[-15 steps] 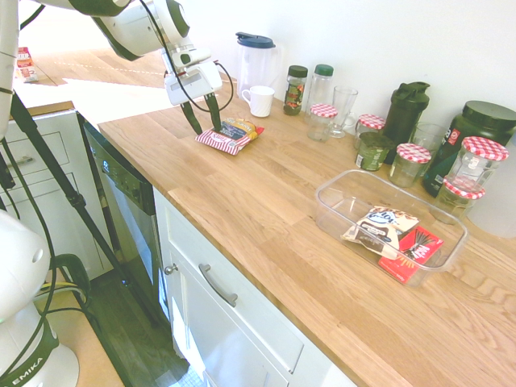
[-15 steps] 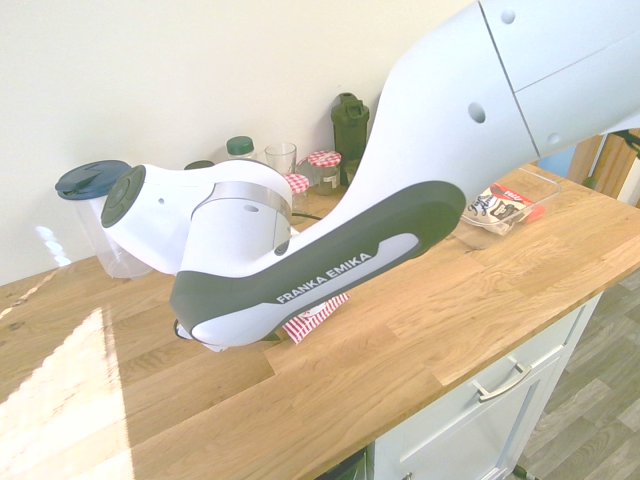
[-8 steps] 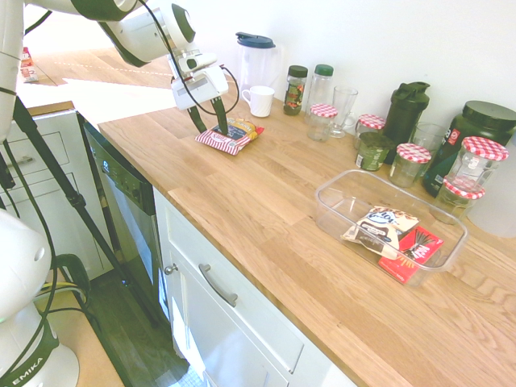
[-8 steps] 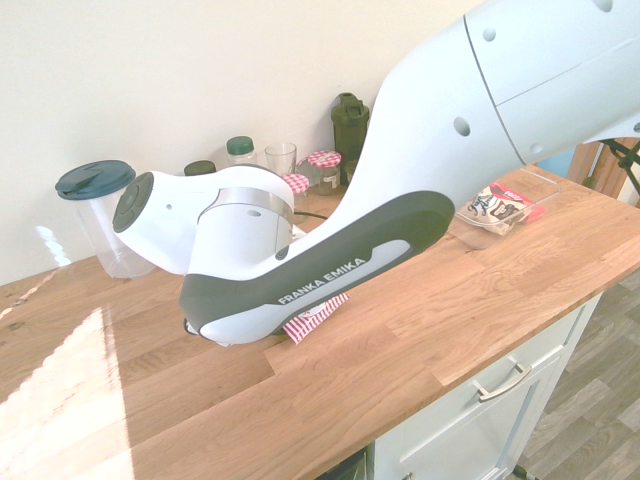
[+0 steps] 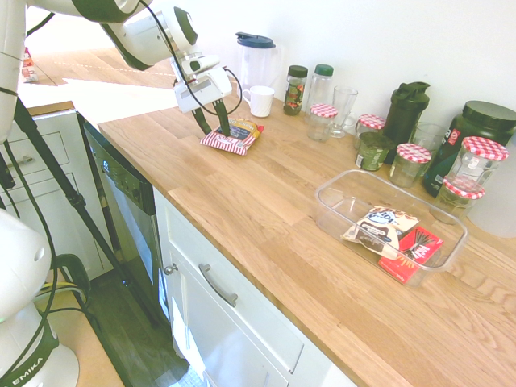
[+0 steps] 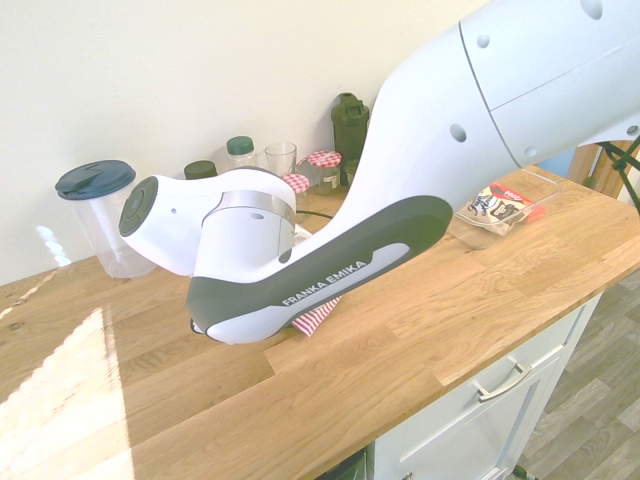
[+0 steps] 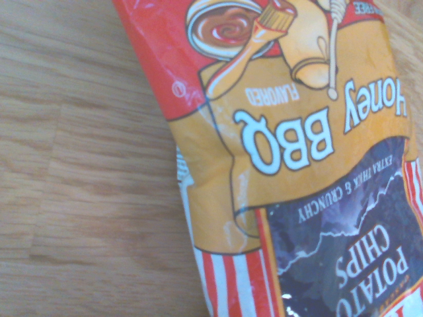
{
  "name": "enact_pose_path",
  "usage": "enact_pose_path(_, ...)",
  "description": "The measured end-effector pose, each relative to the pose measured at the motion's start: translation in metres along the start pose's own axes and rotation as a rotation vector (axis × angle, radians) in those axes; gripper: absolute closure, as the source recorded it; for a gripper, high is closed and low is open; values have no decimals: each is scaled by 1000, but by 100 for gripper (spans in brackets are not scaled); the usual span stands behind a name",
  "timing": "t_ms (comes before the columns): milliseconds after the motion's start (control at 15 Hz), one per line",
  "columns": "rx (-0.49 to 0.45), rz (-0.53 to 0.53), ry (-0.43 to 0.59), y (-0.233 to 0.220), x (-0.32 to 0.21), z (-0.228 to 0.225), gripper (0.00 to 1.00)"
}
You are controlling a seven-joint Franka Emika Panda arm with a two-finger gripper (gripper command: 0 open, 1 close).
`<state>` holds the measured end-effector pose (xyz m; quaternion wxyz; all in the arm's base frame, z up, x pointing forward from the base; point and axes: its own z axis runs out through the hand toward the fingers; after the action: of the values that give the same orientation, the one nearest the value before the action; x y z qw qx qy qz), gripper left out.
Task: Put the chip bag into the container
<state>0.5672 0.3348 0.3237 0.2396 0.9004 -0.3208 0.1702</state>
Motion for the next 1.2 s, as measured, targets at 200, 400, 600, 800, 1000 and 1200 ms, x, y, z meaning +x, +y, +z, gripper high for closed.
enact_pose_path(200, -5, -2, 0, 1, 4, 5, 100)
enact_pose_path(400, -5, -4, -3, 2, 6, 13, 100)
enact_pose_path(600, -3, -4, -3, 2, 7, 14, 100)
enact_pose_path(800, -2, -2, -3, 2, 8, 15, 100)
enact_pose_path(1000, 0, 11, -4, 5, 15, 14, 100)
enact_pose_path(1200, 23, 55, -6, 20, 38, 0, 100)
